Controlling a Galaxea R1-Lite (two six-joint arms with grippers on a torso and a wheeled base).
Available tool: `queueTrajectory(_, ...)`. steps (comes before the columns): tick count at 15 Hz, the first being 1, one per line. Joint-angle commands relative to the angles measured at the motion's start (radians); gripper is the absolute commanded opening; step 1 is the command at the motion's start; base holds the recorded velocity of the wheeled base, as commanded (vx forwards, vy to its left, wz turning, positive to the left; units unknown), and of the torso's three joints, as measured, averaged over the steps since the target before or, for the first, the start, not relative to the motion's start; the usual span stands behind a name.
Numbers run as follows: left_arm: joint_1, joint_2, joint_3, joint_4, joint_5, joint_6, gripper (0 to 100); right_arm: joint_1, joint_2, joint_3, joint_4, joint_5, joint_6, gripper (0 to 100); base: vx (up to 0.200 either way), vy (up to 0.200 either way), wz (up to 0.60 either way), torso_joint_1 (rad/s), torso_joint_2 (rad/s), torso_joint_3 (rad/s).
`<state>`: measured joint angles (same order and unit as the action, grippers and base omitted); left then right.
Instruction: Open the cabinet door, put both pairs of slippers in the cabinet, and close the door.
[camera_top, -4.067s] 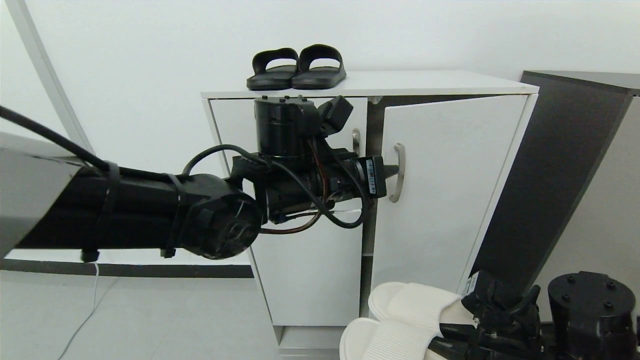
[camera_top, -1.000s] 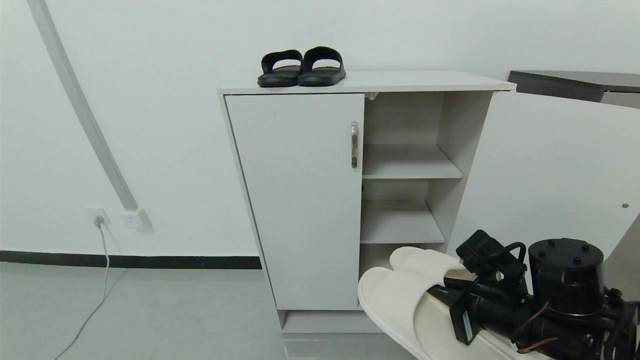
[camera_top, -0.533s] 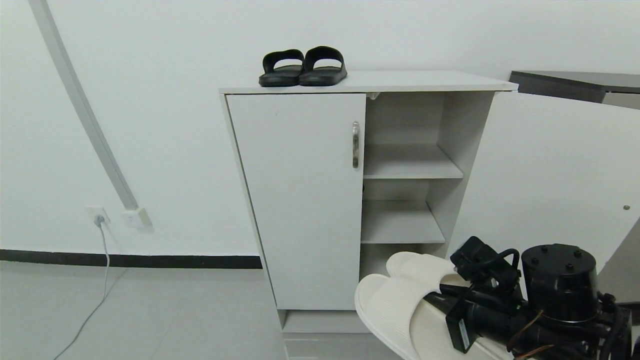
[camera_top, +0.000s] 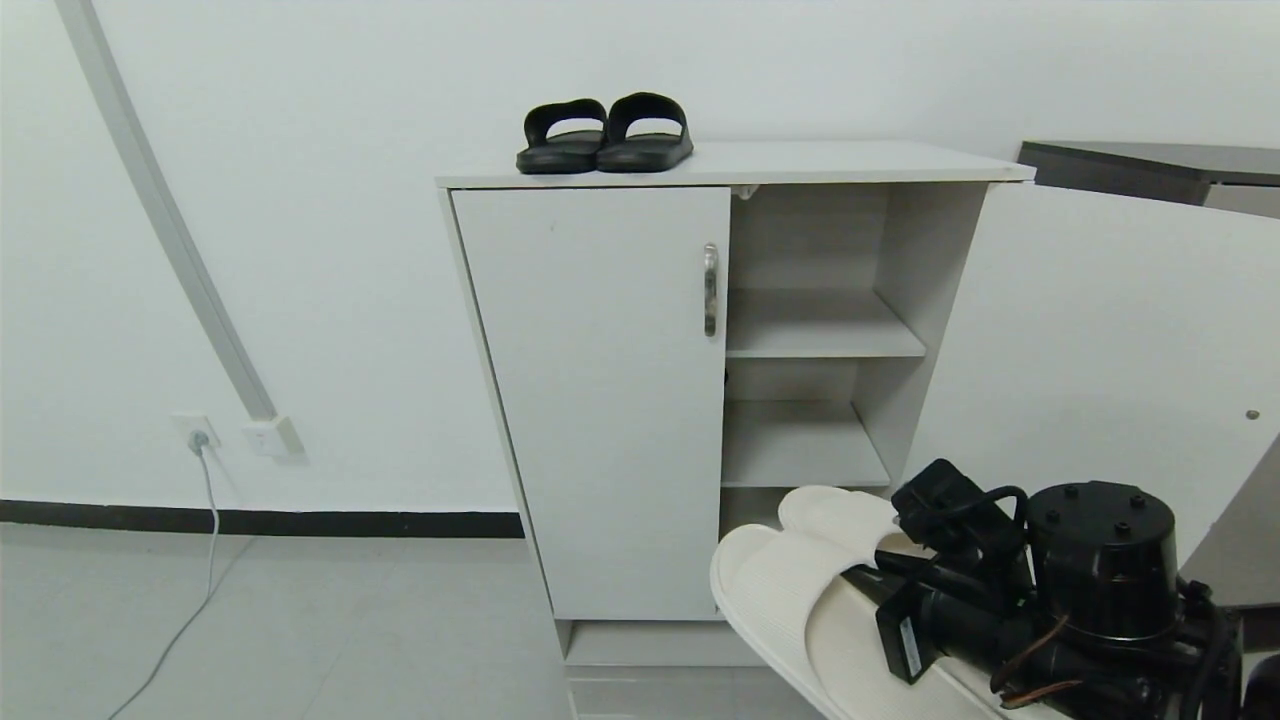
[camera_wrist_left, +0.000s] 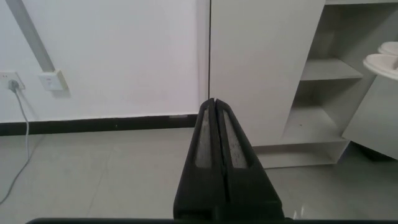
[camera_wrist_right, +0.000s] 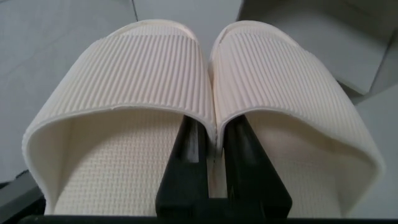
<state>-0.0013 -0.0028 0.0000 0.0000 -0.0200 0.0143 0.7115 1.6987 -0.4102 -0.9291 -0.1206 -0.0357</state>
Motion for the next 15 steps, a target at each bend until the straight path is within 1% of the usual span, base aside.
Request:
queueTrajectory(1, 0.000, 0.003, 0.000, 0.000, 0.000, 0.000, 0, 0.051, 0.071, -0.056, -0.037, -0.088, 0.066, 0, 0.000, 0.000, 0.00, 0.000, 0.00, 0.000)
queueTrajectory(2, 0.000, 0.003, 0.000, 0.000, 0.000, 0.000, 0, 0.072, 0.111, -0.111, -0.040, -0.159, 0.108, 0, 0.000, 0.000, 0.00, 0.000, 0.00, 0.000)
queueTrajectory(5, 0.000, 0.003, 0.000, 0.000, 0.000, 0.000, 0, 0.114, 0.254, -0.277, -0.040, -0.494, 0.162, 0, 0.000, 0.000, 0.00, 0.000, 0.00, 0.000)
queueTrajectory(6, 0.000, 0.003, 0.000, 0.000, 0.000, 0.000, 0, 0.123, 0.274, -0.317, -0.040, -0.559, 0.181, 0, 0.000, 0.000, 0.00, 0.000, 0.00, 0.000)
queueTrajectory(7, 0.000, 0.003, 0.000, 0.000, 0.000, 0.000, 0, 0.128, 0.277, -0.343, -0.040, -0.571, 0.189, 0, 0.000, 0.000, 0.00, 0.000, 0.00, 0.000)
queueTrajectory(10, 0.000, 0.003, 0.000, 0.000, 0.000, 0.000, 0, 0.126, 0.282, -0.363, -0.039, -0.574, 0.203, 0, 0.000, 0.000, 0.00, 0.000, 0.00, 0.000)
queueTrajectory(15, 0.000, 0.003, 0.000, 0.000, 0.000, 0.001, 0, 0.118, 0.303, -0.358, -0.039, -0.580, 0.217, 0, 0.000, -0.200, 0.00, 0.001, 0.00, 0.005)
